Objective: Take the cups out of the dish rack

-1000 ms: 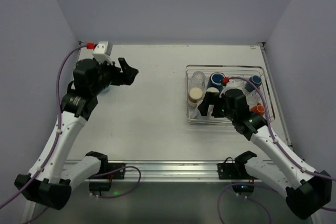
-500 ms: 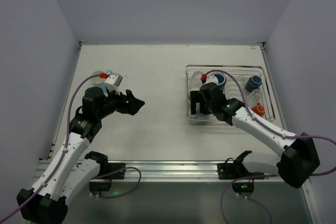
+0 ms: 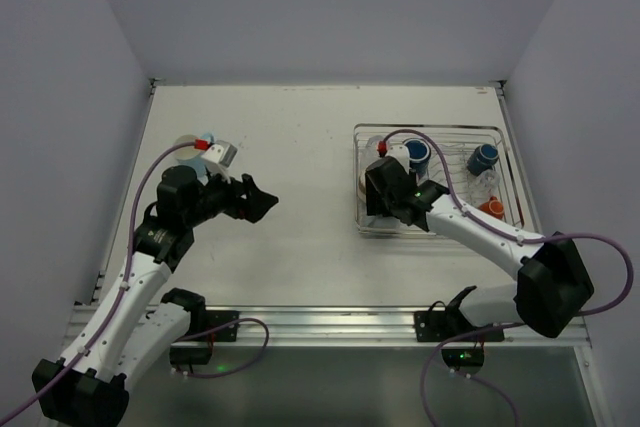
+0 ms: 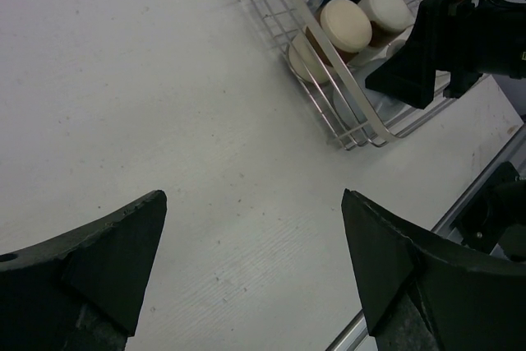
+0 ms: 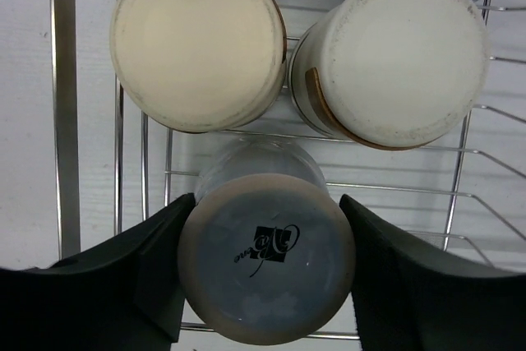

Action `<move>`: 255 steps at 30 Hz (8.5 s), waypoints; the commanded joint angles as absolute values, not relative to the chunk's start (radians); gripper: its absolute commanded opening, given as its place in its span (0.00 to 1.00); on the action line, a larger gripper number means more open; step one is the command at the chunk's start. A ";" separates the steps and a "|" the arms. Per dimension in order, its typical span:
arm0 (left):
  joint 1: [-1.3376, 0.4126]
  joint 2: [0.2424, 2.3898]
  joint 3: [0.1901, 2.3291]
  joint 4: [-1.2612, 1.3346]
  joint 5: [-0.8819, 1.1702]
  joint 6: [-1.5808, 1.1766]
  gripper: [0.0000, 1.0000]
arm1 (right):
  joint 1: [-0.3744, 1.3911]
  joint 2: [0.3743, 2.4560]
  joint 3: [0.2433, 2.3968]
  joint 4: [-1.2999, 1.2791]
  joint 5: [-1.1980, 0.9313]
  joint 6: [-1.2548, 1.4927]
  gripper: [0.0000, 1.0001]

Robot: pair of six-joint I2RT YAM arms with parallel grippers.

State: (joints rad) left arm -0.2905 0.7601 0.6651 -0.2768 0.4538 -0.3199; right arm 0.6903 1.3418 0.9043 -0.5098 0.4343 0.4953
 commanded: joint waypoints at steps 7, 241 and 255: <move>-0.296 0.799 0.635 -0.142 0.665 -0.366 0.93 | 0.698 1.172 0.920 -0.476 0.514 0.540 0.13; -0.661 1.246 0.735 0.776 0.607 -0.877 0.83 | 0.379 0.787 0.584 0.446 -0.537 0.991 0.43; -0.698 1.256 0.700 0.907 0.620 -0.946 0.00 | 0.469 0.917 0.542 0.626 -0.532 1.075 0.52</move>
